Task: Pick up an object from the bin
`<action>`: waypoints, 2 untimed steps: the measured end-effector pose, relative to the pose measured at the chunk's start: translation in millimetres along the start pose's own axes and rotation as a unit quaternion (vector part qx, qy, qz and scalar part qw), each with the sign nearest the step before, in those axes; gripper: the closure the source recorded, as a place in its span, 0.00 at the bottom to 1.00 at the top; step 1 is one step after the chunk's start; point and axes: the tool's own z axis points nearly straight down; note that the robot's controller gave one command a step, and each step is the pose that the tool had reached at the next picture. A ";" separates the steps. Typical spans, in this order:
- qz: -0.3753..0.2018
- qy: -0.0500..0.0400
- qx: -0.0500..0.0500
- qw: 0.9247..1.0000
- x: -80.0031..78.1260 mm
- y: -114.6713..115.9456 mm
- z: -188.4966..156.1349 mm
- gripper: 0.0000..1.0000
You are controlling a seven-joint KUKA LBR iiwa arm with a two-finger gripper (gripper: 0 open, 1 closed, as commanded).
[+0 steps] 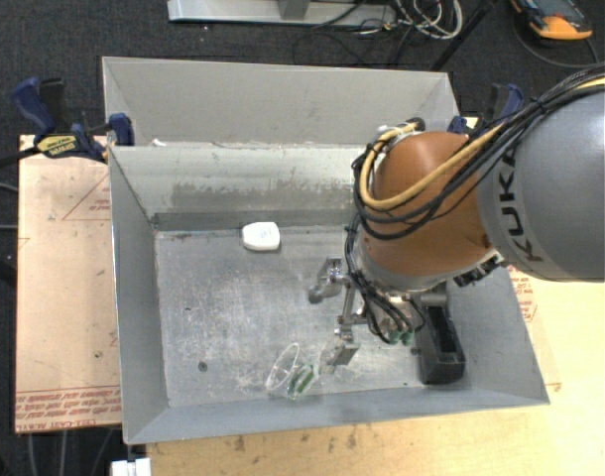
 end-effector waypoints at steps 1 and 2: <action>-0.095 -0.005 0.000 0.995 -1.4 12.8 39.7 0.00; -0.279 0.000 0.000 0.960 0.0 32.0 71.6 0.00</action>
Offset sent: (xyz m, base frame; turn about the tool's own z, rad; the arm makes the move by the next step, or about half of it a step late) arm 0.0001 0.0339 -0.0722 -0.5693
